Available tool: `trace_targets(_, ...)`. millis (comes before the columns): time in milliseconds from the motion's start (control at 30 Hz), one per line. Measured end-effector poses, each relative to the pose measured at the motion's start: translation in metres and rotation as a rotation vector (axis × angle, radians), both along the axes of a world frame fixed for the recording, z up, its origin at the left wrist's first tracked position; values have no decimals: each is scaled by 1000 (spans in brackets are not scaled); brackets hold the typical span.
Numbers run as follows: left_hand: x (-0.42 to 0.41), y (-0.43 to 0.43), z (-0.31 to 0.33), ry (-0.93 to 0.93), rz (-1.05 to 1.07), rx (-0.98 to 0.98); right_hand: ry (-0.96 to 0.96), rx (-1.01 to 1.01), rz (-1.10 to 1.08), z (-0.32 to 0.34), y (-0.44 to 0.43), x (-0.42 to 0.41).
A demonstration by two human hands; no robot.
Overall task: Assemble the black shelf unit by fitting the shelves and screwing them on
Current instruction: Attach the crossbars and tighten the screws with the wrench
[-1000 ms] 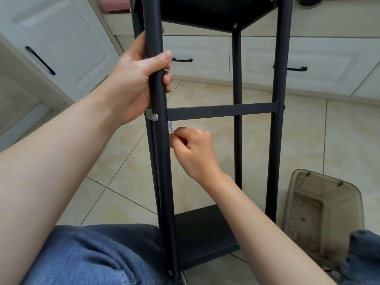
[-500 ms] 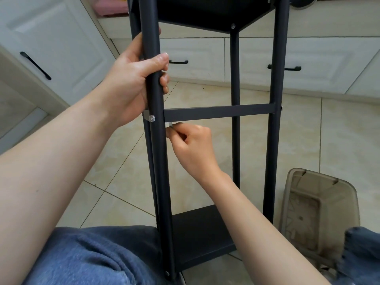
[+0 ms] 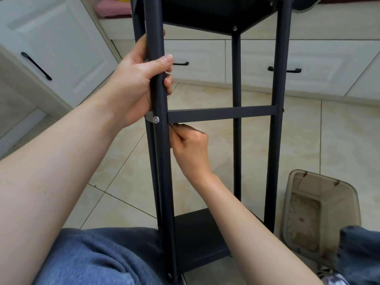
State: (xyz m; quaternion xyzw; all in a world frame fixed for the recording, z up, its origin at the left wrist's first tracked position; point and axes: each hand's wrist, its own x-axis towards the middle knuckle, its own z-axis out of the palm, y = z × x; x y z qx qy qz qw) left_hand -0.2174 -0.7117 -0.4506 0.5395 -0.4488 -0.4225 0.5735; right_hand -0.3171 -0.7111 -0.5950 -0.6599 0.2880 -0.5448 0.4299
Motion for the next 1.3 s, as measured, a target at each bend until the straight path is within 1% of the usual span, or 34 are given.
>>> trace_targets(133, 1, 0, 0, 12, -6, -2, -16, -56, -5, 0, -2, 8)
trace_targets(367, 3, 0, -2, 16, 3, 0, 17, -12, -36, -4, 0, 12)
trace_targets(567, 1, 0, -1, 42, 32, 15, 213, 28, 47, -27, 8, -26)
trace_targets(633, -1, 1, -1, 47, 40, 11, 274, 11, 62, -34, 11, -47)
trace_targets(700, -2, 2, 0, 43, 39, 12, 291, -22, 58, -35, 13, -67)
trace_targets(800, -7, 5, 2, 29, 37, 16, 278, -87, 36, -21, 14, -92)
trace_targets(933, -16, 5, 5, 6, 47, 16, 271, -170, 5, 21, -2, -119)
trace_targets(1100, -25, 8, 8, -37, 41, -10, 294, -114, -104, 78, -41, -150)
trace_targets(1167, -31, 8, 7, -52, 66, -16, 364, -63, -107, 93, -51, -161)
trace_targets(1233, -39, 7, 6, -74, 165, -16, 521, -1, -72, 102, -59, -172)
trace_targets(1300, -46, 7, 2, -107, 312, -36, 701, 69, -31, 107, -68, -185)
